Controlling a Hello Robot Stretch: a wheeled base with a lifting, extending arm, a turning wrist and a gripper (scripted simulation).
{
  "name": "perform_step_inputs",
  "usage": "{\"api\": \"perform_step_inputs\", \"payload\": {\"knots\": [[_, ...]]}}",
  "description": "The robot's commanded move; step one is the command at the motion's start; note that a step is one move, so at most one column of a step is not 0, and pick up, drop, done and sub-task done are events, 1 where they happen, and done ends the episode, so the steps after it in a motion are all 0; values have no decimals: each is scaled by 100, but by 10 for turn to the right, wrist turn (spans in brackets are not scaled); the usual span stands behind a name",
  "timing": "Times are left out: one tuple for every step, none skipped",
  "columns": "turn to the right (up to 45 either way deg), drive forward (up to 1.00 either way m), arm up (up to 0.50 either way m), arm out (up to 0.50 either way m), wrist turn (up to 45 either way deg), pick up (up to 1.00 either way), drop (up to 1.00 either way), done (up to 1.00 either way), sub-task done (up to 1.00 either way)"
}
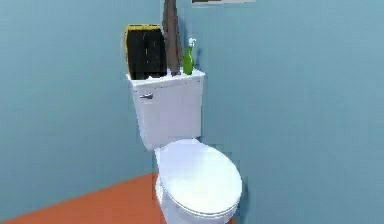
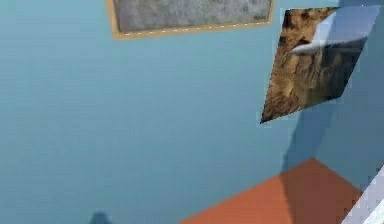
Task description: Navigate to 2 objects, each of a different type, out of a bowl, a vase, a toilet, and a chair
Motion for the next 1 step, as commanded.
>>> {"api": "perform_step_inputs", "payload": {"knots": [[0,0,0,0,0,0,0,100,0]]}}
